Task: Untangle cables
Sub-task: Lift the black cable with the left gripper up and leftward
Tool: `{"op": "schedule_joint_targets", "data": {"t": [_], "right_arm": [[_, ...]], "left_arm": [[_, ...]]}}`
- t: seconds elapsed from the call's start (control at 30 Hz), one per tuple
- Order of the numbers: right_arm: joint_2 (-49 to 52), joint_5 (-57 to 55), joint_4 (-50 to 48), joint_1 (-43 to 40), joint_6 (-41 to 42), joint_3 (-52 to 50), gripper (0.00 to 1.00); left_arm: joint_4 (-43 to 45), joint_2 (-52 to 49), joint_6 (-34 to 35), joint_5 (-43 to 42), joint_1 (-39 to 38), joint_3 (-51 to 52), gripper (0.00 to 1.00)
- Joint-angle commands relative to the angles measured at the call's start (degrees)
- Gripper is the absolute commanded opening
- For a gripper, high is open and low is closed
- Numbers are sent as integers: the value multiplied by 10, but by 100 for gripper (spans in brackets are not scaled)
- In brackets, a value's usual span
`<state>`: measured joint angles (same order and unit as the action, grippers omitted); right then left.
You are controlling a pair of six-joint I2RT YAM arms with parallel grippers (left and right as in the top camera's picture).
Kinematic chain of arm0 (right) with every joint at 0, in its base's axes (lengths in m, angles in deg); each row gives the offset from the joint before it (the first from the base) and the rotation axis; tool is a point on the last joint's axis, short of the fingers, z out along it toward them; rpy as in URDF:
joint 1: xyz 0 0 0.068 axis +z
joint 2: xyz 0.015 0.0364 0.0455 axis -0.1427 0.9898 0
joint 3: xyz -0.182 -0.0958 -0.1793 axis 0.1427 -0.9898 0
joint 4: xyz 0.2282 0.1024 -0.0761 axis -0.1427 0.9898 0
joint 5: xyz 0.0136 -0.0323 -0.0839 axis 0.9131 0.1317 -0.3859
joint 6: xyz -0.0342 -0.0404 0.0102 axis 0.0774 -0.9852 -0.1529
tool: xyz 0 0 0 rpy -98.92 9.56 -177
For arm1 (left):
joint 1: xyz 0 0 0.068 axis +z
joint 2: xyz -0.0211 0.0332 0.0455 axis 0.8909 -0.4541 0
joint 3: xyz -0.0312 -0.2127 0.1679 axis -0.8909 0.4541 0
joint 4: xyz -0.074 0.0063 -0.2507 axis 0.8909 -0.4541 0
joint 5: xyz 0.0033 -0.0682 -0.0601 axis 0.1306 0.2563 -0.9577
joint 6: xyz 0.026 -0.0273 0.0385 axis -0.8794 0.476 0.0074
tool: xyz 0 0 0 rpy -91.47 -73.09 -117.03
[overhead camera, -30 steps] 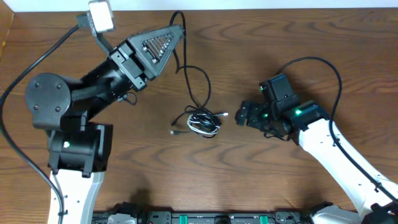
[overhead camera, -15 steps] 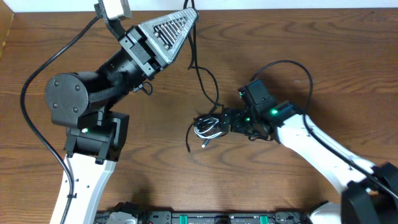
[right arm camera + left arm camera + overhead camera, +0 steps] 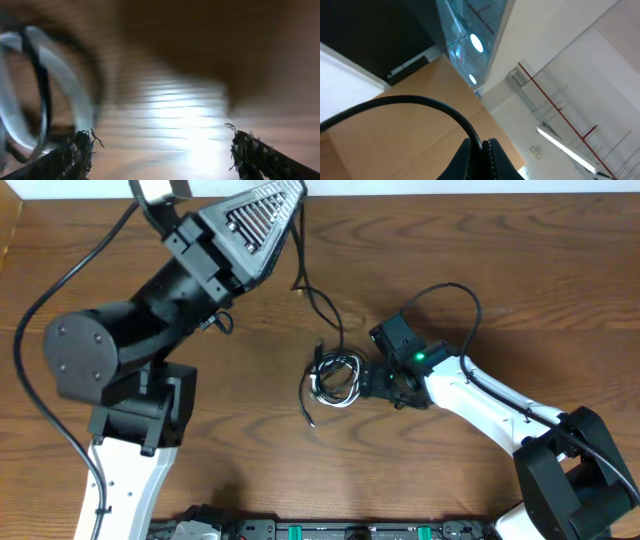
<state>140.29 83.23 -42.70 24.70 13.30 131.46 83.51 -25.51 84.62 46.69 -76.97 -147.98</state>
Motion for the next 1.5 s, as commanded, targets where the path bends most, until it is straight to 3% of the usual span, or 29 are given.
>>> {"op": "schedule_joint_targets", "data": {"t": [0.0,0.17,0.3,0.47,0.63,0.8,1.03,1.23,1.47], "right_arm": [[4,-113,38,-20,50,-1,87],[2,-112,65,-53,31,-1,88],[-2,-66,64,-72,9,0,88],[-5,120,-5,-73,-124,0,90],[-5,255,-52,-69,-172,0,93],[-5,303,-95,-47,-173,0,96],[-5,300,-170,-9,-108,0,98],[-4,150,-181,33,-32,-1,90],[13,41,-181,70,-16,-1,81]], "left_arm": [[8,26,7,3,16,-23,8],[4,30,5,-17,51,-23,8],[-55,29,-17,-35,58,-23,8],[-204,28,-142,-40,58,-23,7],[-327,21,-255,-17,59,-23,8],[-394,19,-296,10,59,-23,7],[-387,26,-295,10,59,-23,7],[-382,40,-295,10,59,-23,8],[-383,49,-295,9,59,-23,8]]}}
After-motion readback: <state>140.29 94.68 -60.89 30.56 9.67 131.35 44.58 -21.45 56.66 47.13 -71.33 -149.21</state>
